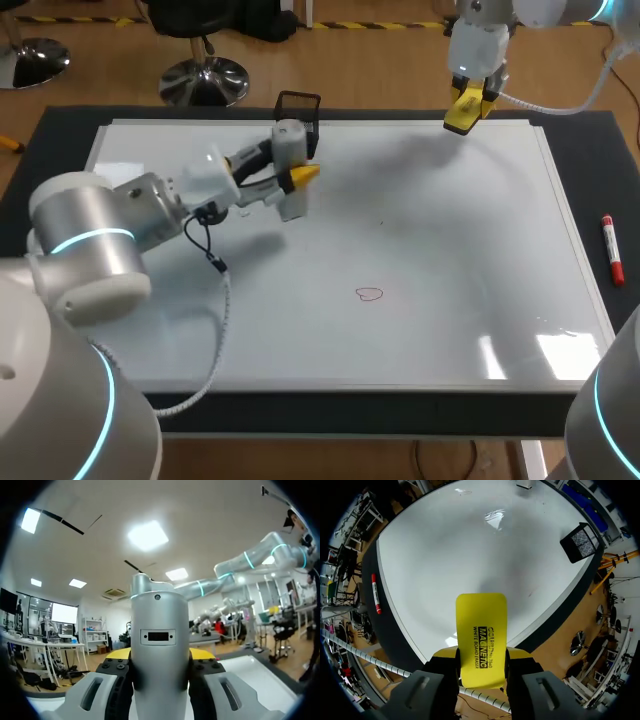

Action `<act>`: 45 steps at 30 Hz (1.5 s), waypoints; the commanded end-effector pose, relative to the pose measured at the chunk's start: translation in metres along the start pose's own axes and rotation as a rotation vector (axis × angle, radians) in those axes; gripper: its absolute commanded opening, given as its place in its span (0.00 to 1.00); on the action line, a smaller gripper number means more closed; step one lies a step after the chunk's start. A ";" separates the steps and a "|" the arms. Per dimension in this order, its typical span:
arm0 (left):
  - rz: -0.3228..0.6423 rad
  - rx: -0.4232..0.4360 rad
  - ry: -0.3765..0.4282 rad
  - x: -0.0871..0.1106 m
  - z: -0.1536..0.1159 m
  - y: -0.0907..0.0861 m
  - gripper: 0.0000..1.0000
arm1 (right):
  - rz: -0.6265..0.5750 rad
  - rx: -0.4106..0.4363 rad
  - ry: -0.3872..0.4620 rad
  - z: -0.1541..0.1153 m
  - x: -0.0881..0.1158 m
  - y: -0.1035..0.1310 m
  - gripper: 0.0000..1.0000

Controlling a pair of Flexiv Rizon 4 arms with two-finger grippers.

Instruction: Pick up the inspection probe, press it on each red-marked spot on the whiteboard one by one, put down the probe, pick up the eraser, and wipe off all the red marks.

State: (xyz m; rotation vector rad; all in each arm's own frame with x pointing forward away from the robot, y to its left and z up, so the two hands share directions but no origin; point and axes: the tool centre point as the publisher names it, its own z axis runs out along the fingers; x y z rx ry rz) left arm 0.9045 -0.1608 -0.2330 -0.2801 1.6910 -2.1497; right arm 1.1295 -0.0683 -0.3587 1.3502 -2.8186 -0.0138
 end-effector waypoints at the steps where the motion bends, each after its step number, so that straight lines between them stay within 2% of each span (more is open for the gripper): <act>1: -0.006 -0.010 -0.069 -0.018 -0.011 -0.003 0.00 | -0.002 0.001 0.005 -0.001 0.000 -0.001 0.00; 5: -0.009 -0.006 -0.126 -0.039 -0.026 -0.003 0.00 | -0.002 0.001 0.005 -0.001 0.000 -0.001 0.00; 13: -0.014 0.002 -0.197 -0.066 -0.045 -0.002 0.00 | -0.002 0.001 0.005 -0.001 0.000 -0.001 0.00; 21: -0.001 -0.010 -0.222 -0.093 -0.058 -0.004 0.00 | -0.002 0.001 0.005 -0.001 0.000 -0.001 0.00; 30: -0.007 -0.005 -0.255 -0.108 -0.069 -0.003 0.00 | -0.002 0.001 0.005 -0.001 0.000 -0.001 0.00; 34: -0.009 0.020 -0.254 -0.110 -0.072 -0.004 0.00 | -0.002 0.001 0.005 -0.001 0.000 -0.001 0.00; 45: -0.009 0.019 -0.255 -0.110 -0.072 -0.005 0.00 | -0.002 0.001 0.005 -0.001 0.000 -0.001 0.00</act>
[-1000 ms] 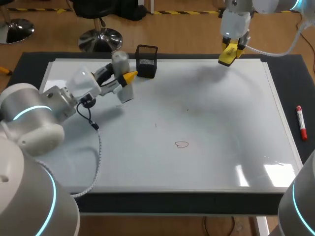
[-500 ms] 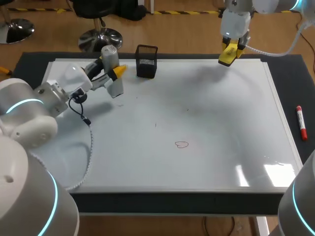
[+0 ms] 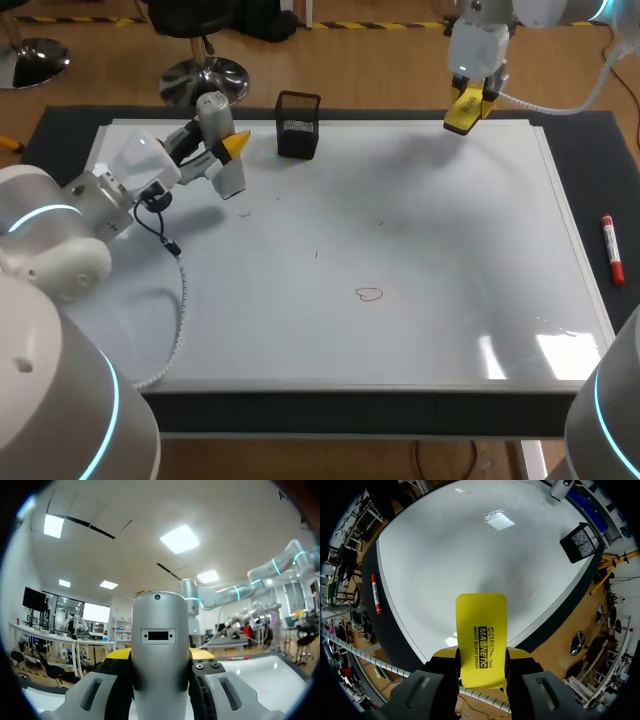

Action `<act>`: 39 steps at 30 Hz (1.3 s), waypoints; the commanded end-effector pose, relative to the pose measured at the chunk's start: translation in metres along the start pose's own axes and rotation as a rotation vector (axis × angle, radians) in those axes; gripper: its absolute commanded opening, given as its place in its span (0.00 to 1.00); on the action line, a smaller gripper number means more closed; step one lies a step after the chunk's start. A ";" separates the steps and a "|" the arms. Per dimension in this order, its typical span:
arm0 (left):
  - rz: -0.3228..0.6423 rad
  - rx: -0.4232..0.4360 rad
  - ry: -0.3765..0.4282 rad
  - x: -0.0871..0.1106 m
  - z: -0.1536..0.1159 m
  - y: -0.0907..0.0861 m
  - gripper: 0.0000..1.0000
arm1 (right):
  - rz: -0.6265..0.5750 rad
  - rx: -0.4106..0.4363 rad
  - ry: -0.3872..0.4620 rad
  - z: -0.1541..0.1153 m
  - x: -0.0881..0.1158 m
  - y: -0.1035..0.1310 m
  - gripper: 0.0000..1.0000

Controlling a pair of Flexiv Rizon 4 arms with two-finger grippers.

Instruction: Pick up the inspection probe, press it on each red-marked spot on the whiteboard one by one, put down the probe, pick up the eraser, and wipe off all the red marks.

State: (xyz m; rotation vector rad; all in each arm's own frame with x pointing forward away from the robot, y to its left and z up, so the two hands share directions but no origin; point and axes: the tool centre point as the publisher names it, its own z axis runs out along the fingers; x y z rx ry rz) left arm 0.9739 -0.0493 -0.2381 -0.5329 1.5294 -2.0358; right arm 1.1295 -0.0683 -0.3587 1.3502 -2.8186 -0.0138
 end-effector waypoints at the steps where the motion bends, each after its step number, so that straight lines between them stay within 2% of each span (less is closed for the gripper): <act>1: 0.000 0.001 -0.001 0.000 0.001 0.000 0.00 | -0.002 0.001 0.005 -0.002 0.000 -0.001 0.00; 12: 0.000 0.001 -0.001 0.000 0.001 0.000 0.00 | -0.002 0.001 0.005 -0.002 0.000 -0.001 0.00; 19: 0.000 0.001 -0.001 0.000 0.001 0.000 0.00 | -0.091 0.024 0.010 0.000 -0.004 0.030 0.00; 25: 0.000 0.001 -0.001 0.000 0.001 0.000 0.00 | -0.191 0.055 0.001 -0.004 -0.005 0.064 0.00; 28: 0.000 0.001 -0.001 0.000 0.001 0.000 0.00 | -0.247 0.087 0.008 -0.006 -0.006 0.092 0.00; 39: 0.000 0.001 -0.001 0.000 0.001 0.000 0.00 | -0.341 0.058 -0.101 0.000 -0.007 0.192 0.00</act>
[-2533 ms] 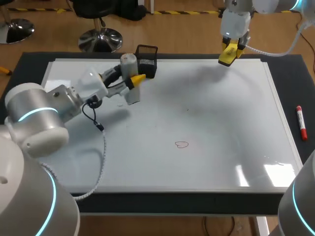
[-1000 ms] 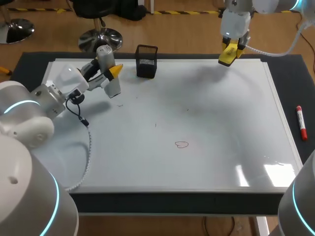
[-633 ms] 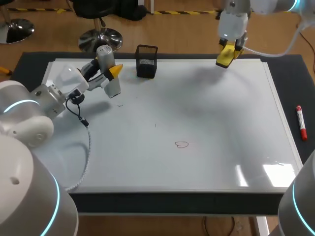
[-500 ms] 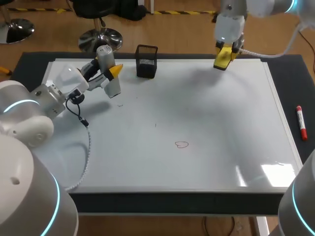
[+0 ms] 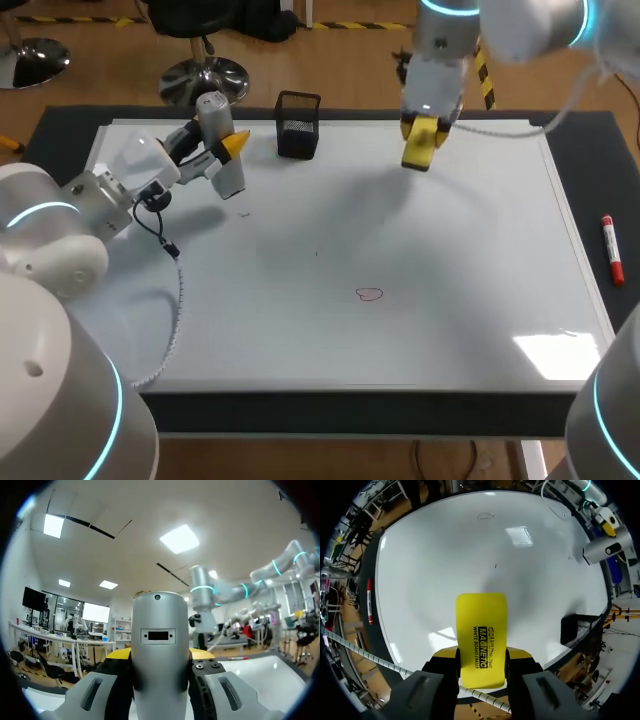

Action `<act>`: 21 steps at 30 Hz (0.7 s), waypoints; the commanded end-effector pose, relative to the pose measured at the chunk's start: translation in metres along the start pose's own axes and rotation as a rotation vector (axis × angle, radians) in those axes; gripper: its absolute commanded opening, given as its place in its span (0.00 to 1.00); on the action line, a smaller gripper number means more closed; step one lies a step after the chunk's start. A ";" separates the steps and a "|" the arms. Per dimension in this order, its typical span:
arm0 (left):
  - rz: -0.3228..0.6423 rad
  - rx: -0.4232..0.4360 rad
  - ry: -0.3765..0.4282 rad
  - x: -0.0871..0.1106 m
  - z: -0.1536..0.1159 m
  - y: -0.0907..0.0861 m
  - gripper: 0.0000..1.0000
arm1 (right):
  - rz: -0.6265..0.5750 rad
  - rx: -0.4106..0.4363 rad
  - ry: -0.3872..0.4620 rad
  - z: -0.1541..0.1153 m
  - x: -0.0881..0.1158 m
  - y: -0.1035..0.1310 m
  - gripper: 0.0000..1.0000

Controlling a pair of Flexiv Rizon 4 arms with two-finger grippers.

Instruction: Pick up the inspection probe, press it on each red-marked spot on the whiteboard one by one, put down the probe, pick up the eraser, and wipe off all the red marks.

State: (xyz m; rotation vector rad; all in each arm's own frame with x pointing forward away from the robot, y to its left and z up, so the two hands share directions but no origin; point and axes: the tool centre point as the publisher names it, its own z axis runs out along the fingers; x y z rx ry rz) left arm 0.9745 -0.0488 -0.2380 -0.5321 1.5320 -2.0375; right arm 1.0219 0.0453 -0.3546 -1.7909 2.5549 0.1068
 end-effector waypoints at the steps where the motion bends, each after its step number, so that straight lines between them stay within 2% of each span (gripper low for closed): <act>1: 0.002 0.002 -0.004 0.000 0.001 0.000 0.00 | -0.016 0.100 -0.028 0.004 0.000 0.045 0.00; 8: 0.002 0.002 -0.004 0.000 0.001 0.000 0.00 | -0.043 0.073 -0.029 0.022 -0.010 0.101 0.00; 21: 0.002 0.002 -0.004 0.000 0.001 0.000 0.00 | -0.103 0.041 -0.013 0.032 -0.025 0.185 0.00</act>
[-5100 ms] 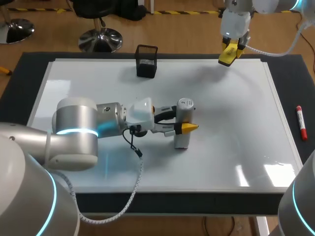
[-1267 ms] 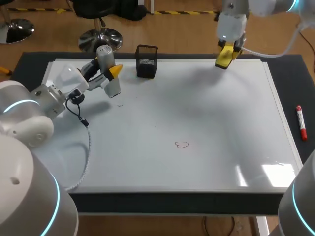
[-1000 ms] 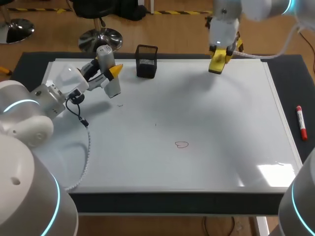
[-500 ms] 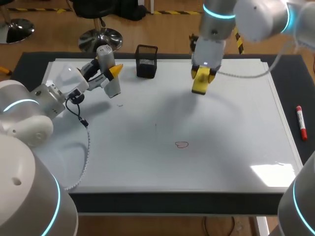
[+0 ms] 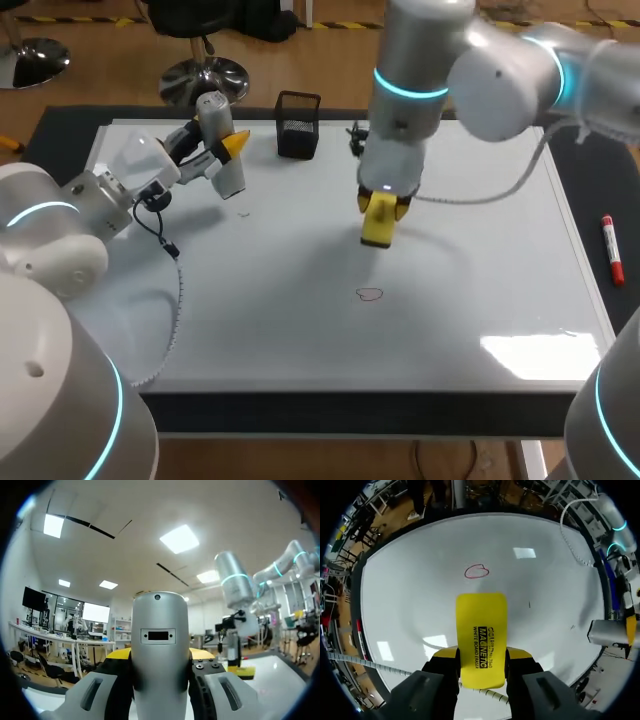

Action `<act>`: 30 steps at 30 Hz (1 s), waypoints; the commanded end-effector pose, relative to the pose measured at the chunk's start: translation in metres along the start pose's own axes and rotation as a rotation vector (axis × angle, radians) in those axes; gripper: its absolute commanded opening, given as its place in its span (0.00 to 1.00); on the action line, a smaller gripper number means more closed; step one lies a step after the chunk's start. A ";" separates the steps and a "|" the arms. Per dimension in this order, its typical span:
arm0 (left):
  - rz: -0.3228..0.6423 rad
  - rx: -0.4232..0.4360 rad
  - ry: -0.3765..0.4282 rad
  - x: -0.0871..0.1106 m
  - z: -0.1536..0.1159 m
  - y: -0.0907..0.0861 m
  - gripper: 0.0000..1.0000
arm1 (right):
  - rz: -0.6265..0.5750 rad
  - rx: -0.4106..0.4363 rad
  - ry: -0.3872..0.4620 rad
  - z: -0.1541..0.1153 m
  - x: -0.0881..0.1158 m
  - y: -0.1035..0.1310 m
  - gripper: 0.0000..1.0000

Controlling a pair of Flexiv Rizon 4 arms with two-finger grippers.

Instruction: Pick up the inspection probe, press it on each red-marked spot on the whiteboard one by one, put down the probe, pick up the eraser, and wipe off all the red marks.

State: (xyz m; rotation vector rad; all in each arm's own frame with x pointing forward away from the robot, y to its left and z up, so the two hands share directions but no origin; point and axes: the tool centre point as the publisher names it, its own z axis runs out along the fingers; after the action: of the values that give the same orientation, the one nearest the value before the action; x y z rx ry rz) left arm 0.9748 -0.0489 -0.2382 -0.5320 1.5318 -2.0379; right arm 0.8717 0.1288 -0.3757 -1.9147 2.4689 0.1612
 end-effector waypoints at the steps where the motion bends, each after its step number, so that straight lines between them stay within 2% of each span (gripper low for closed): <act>1: 0.002 0.002 -0.004 0.000 0.001 0.000 0.00 | -0.008 0.075 0.008 0.005 -0.001 0.021 0.00; 16: 0.002 0.002 -0.004 0.000 0.001 0.000 0.00 | -0.029 -0.015 -0.010 0.031 -0.009 0.075 0.00; 24: 0.002 0.002 -0.004 0.000 0.001 0.000 0.00 | -0.043 -0.044 -0.001 0.041 -0.008 0.088 0.00; 30: 0.002 0.002 -0.004 0.000 0.001 0.000 0.00 | -0.063 -0.053 0.003 0.042 -0.009 0.087 0.00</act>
State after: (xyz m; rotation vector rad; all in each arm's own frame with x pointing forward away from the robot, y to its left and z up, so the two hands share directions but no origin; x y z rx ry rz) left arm 0.9746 -0.0488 -0.2381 -0.5316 1.5321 -2.0380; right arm 0.7858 0.1613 -0.4104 -2.0066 2.4247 0.2318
